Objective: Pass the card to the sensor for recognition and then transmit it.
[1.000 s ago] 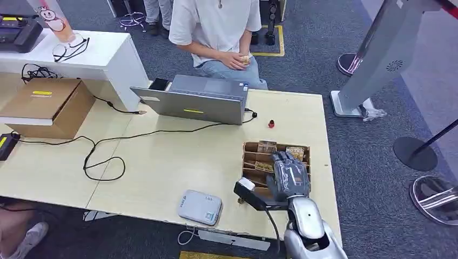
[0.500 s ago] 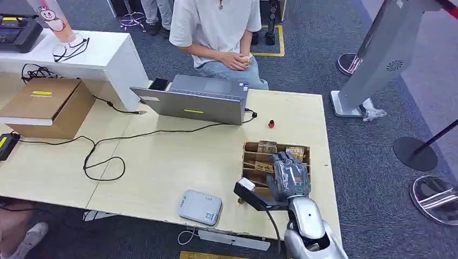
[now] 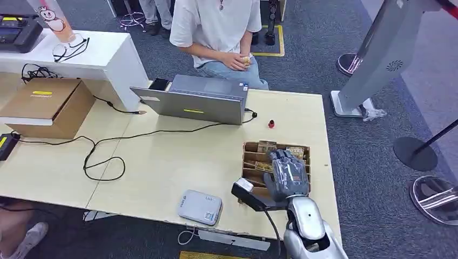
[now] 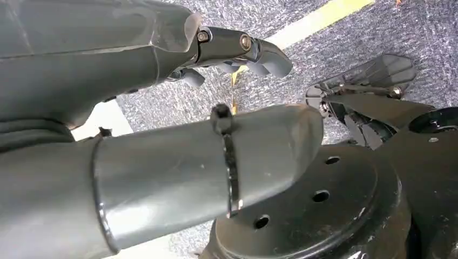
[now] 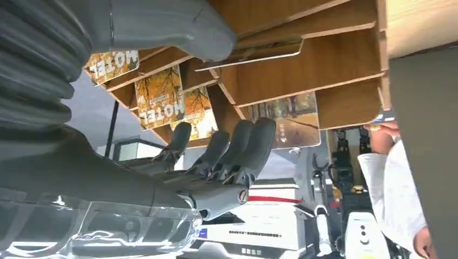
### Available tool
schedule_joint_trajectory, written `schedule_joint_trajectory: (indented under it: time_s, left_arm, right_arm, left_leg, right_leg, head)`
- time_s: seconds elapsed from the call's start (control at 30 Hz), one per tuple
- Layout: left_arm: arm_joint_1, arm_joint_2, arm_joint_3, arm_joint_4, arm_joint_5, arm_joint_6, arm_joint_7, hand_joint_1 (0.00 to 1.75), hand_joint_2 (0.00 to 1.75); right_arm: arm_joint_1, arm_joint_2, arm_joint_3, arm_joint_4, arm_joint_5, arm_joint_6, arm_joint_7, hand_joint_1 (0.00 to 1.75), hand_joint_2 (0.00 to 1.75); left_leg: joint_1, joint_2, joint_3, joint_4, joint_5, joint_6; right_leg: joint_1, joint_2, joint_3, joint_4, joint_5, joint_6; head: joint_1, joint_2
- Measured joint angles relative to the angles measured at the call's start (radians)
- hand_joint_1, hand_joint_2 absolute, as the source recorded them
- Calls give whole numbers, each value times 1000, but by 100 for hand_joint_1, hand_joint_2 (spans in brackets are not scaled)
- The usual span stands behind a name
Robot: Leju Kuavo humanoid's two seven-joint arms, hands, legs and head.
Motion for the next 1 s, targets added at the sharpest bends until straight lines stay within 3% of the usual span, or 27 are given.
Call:
schedule_joint_trajectory:
  time_s: [0.57, 0.6, 1.0]
  left_arm:
    - [0, 0, 4, 0, 0, -1, -3, 0, 0]
    - [0, 0, 5, 0, 0, -1, -3, 0, 0]
    - [0, 0, 16, 0, -1, -2, -3, 0, 0]
  right_arm:
    - [2, 0, 31, -2, -6, 6, -6, 73, 175]
    - [3, 0, 32, -2, -6, 6, -6, 84, 175]
    - [5, 0, 42, 2, -8, 11, -6, 80, 175]
  left_leg:
    - [0, 0, 0, 0, 0, 0]
    - [0, 0, 0, 0, 0, 0]
    - [0, 0, 0, 0, 0, 0]
  right_leg:
    - [0, 0, 0, 0, 0, 0]
    - [0, 0, 0, 0, 0, 0]
    - [0, 0, 0, 0, 0, 0]
  head:
    - [0, 0]
    - [0, 0]
    - [0, 0]
